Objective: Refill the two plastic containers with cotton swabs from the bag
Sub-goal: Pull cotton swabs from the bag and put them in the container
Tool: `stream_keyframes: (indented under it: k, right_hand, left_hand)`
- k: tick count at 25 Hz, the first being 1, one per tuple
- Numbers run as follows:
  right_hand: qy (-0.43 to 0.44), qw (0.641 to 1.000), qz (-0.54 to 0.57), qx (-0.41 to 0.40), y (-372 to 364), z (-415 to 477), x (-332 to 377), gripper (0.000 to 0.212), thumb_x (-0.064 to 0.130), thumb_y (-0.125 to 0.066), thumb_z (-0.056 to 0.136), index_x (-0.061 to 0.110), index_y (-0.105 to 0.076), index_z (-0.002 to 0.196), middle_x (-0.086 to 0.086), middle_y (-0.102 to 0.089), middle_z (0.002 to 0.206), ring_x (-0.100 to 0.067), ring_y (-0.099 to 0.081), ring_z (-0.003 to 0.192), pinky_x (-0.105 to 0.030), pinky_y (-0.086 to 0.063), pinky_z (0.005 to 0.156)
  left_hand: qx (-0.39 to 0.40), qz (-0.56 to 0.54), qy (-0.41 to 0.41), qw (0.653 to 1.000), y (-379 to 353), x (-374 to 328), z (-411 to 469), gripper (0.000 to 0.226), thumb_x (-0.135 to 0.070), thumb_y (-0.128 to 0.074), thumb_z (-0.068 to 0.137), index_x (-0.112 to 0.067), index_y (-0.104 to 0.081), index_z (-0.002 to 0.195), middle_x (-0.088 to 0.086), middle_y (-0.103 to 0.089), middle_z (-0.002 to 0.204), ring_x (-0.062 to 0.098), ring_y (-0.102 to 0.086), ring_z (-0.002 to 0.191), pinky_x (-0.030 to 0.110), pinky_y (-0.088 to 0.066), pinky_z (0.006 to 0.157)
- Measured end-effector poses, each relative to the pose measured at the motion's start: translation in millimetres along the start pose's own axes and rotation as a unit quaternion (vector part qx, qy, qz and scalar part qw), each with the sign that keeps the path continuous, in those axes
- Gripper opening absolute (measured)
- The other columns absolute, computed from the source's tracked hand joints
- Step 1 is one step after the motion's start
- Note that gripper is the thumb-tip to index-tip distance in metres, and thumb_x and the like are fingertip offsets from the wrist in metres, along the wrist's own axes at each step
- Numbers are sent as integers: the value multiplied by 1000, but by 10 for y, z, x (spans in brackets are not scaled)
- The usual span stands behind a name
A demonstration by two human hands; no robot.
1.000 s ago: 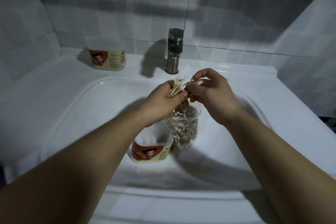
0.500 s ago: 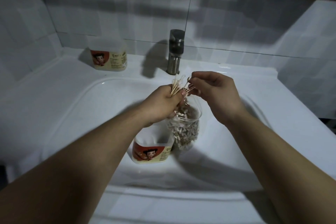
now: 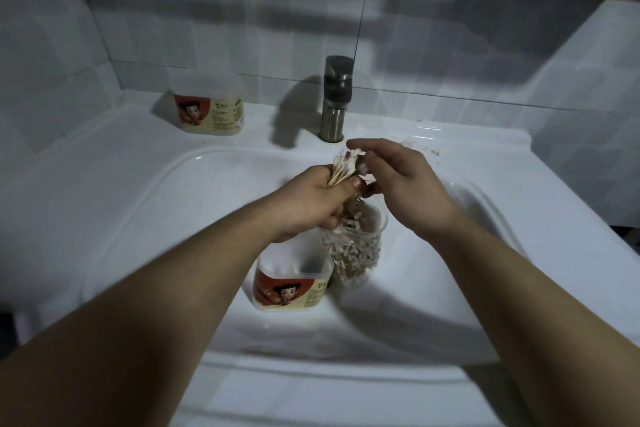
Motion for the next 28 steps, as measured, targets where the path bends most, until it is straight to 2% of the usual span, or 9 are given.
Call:
stream_keyframes:
  k: [2, 4, 6, 11, 13, 18, 22, 24, 28]
  right_hand:
    - [-10, 1000, 12, 21, -16, -4, -5, 36, 6, -44, 103, 24, -70, 120, 8, -74, 104, -8, -68, 93, -29, -56, 78]
    - [-25, 999, -8, 35, -29, 9, -55, 30, 16, -50, 98, 28, -69, 117, 10, -74, 104, -9, -68, 97, -39, -56, 87]
    - [-28, 998, -20, 52, -22, 3, -78, 37, 26, -56, 91, 34, -64, 126, 10, -72, 114, -9, -66, 108, -46, -54, 97]
    - [21, 981, -120, 154, -126, -110, -33, 118, 40, -92, 68, 44, -18, 159, 15, -37, 156, -5, -42, 137, -32, -52, 99]
    - [42, 971, -174, 157, -182, -111, -36, 130, 42, -95, 63, 40, -10, 161, 13, -30, 157, -5, -38, 138, -29, -48, 102]
    - [74, 971, -196, 117, -178, -96, -21, 114, 35, -93, 69, 37, -23, 159, 17, -42, 139, 3, -47, 122, -13, -43, 90]
    - [64, 979, -169, 91, -162, -73, -34, 104, 23, -90, 74, 40, -29, 156, 13, -48, 136, 0, -53, 117, -17, -50, 83]
    - [62, 979, -170, 96, -156, -60, -47, 108, 21, -90, 72, 40, -27, 157, 12, -46, 141, -4, -55, 114, -23, -53, 87]
    - [56, 976, -157, 141, -152, -72, -39, 126, 29, -97, 62, 41, -18, 160, 10, -44, 147, -7, -55, 121, -21, -53, 91]
  left_hand:
    - [-5, -10, 11, 1000, -9, 2, -4, 20, -25, -44, 109, -15, -60, 101, -9, -38, 62, 5, -33, 50, 17, -35, 46]
    - [-2, -28, 21, 999, -32, -2, -25, 26, -26, -41, 110, -19, -54, 89, -11, -37, 57, 5, -32, 50, 18, -33, 46]
    - [-18, -86, 29, 996, -39, -22, -36, 26, -27, -42, 110, -19, -51, 87, -10, -35, 56, 6, -31, 49, 19, -31, 45]
    - [-55, -333, 58, 939, 4, -121, -38, 22, -30, -49, 107, -20, -50, 88, -7, -32, 59, 6, -31, 48, 19, -32, 44]
    - [-59, -373, 62, 924, 16, -131, -45, 22, -31, -49, 107, -20, -49, 89, -6, -33, 61, 7, -32, 50, 18, -33, 45]
    - [-62, -317, 67, 944, -38, -135, -84, 20, -31, -48, 107, -17, -53, 94, -6, -38, 62, 7, -41, 52, 21, -38, 51]
    - [-37, -264, 84, 960, -105, -117, -110, 21, -25, -46, 108, -16, -63, 99, -4, -42, 62, 9, -49, 58, 25, -49, 55]
    - [-33, -239, 84, 967, -133, -109, -114, 18, -22, -47, 108, -15, -62, 100, -2, -43, 63, 10, -51, 59, 28, -53, 57]
    - [-34, -179, 72, 980, -135, -78, -99, 16, -19, -47, 108, -11, -58, 100, 2, -54, 68, 12, -61, 61, 34, -52, 65]
Point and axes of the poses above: each hand's wrist, its own z-axis towards the middle knuckle, its own y-axis out of the back of the hand, x = y × z, the point moved 4 cm from there along z, towards the middle knuckle
